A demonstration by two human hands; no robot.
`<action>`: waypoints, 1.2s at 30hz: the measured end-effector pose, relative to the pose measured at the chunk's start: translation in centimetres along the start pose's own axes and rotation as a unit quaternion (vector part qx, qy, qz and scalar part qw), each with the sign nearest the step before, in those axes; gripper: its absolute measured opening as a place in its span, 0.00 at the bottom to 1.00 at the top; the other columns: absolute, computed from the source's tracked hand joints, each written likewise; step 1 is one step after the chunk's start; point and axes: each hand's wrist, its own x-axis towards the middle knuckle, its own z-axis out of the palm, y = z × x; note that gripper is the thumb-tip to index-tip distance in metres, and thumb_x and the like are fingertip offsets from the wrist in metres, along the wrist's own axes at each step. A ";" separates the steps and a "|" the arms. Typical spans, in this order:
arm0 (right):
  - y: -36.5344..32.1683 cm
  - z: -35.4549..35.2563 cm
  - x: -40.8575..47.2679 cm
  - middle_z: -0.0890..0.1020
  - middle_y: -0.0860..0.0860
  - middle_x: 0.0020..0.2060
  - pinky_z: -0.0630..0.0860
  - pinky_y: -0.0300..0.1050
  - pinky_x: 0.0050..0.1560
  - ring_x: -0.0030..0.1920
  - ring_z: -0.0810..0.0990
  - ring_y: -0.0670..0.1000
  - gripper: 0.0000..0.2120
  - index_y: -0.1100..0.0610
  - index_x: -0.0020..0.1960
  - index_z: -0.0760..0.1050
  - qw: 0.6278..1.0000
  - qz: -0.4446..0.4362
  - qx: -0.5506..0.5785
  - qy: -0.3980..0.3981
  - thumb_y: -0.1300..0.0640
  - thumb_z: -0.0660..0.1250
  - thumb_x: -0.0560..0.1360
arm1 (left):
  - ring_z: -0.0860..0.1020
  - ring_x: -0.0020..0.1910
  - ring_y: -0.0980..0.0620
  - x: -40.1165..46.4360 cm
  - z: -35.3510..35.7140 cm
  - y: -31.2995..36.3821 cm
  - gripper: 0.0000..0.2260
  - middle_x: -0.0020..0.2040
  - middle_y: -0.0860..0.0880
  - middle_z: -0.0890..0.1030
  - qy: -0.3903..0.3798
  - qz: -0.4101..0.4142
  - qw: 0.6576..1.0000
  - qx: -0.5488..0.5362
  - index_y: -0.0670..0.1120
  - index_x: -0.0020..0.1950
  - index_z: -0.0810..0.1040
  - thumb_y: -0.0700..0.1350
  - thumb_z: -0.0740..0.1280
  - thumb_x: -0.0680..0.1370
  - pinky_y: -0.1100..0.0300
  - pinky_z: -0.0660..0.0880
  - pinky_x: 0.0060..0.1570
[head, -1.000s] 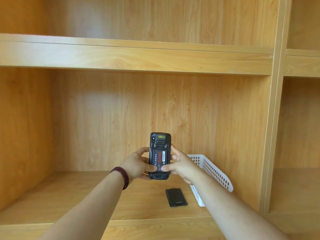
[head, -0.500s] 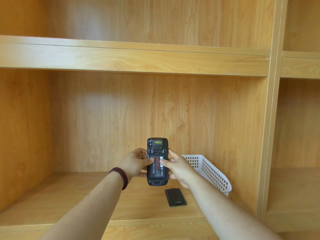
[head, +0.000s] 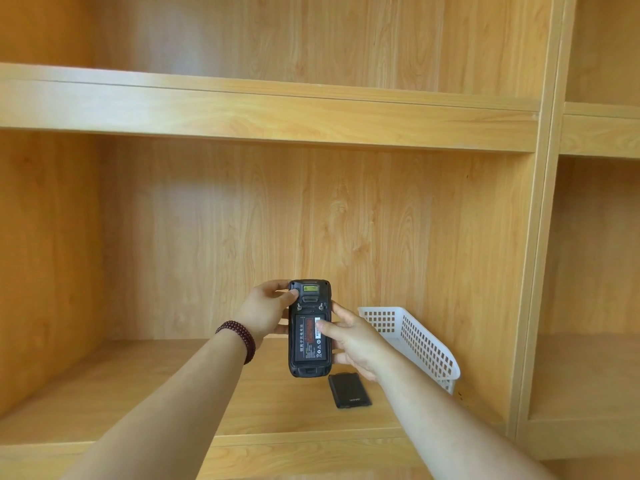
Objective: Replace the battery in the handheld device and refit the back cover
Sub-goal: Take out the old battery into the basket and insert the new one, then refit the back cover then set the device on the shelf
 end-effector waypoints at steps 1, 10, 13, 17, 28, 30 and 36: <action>0.1 -0.2 0.2 0.80 0.54 0.64 0.80 0.60 0.58 0.62 0.80 0.55 0.26 0.48 0.75 0.65 1.000 0.014 0.011 0.006 0.53 0.67 0.79 | 0.84 0.47 0.45 0.0 0.0 -0.1 0.11 0.55 0.41 0.83 0.002 -0.002 1.000 -0.003 0.42 0.63 0.76 0.42 0.65 0.81 0.55 0.82 0.34; 1.4 -0.7 1.4 0.77 0.55 0.65 0.78 0.46 0.55 0.53 0.80 0.54 0.20 0.57 0.70 0.71 0.844 0.122 -0.521 0.034 0.59 0.65 0.79 | 0.83 0.43 0.48 0.2 -1.2 -0.5 0.11 0.55 0.40 0.83 0.010 -0.009 1.000 -0.006 0.43 0.62 0.77 0.42 0.65 0.81 0.57 0.81 0.31; 2.3 0.5 2.0 0.79 0.55 0.63 0.76 0.47 0.56 0.60 0.79 0.56 0.24 0.60 0.68 0.74 0.768 0.181 -0.614 -0.002 0.49 0.69 0.76 | 0.83 0.44 0.48 0.3 -1.3 -0.8 0.12 0.55 0.40 0.83 0.011 -0.012 1.000 -0.006 0.43 0.63 0.76 0.43 0.65 0.81 0.57 0.81 0.31; 3.1 1.0 2.9 0.76 0.56 0.67 0.74 0.49 0.61 0.65 0.77 0.58 0.26 0.62 0.69 0.72 0.731 0.239 -0.638 -0.031 0.48 0.67 0.77 | 0.82 0.44 0.48 0.4 -1.5 -1.1 0.13 0.54 0.41 0.83 0.009 -0.014 1.000 -0.003 0.43 0.64 0.76 0.43 0.65 0.81 0.57 0.81 0.32; 2.9 -0.3 3.4 0.78 0.55 0.64 0.75 0.48 0.56 0.61 0.79 0.57 0.27 0.61 0.66 0.74 0.759 0.247 -0.601 -0.025 0.46 0.71 0.73 | 0.83 0.45 0.48 0.8 -1.0 -1.7 0.14 0.55 0.41 0.83 0.016 -0.021 1.000 -0.003 0.42 0.66 0.75 0.43 0.65 0.80 0.58 0.80 0.31; 2.9 -0.3 3.4 0.79 0.55 0.62 0.77 0.49 0.58 0.59 0.80 0.57 0.28 0.61 0.66 0.75 0.763 0.248 -0.596 -0.018 0.46 0.73 0.71 | 0.82 0.45 0.48 0.8 -0.9 -1.7 0.14 0.54 0.41 0.83 0.014 -0.021 1.000 -0.004 0.43 0.66 0.75 0.42 0.65 0.81 0.57 0.81 0.31; 1.8 -0.4 3.1 0.79 0.55 0.61 0.79 0.51 0.58 0.58 0.80 0.57 0.35 0.61 0.68 0.71 0.782 0.217 -0.583 0.039 0.46 0.78 0.67 | 0.83 0.46 0.47 0.8 -0.6 -1.5 0.13 0.55 0.41 0.83 0.013 -0.019 1.000 -0.002 0.43 0.65 0.75 0.42 0.64 0.81 0.57 0.81 0.32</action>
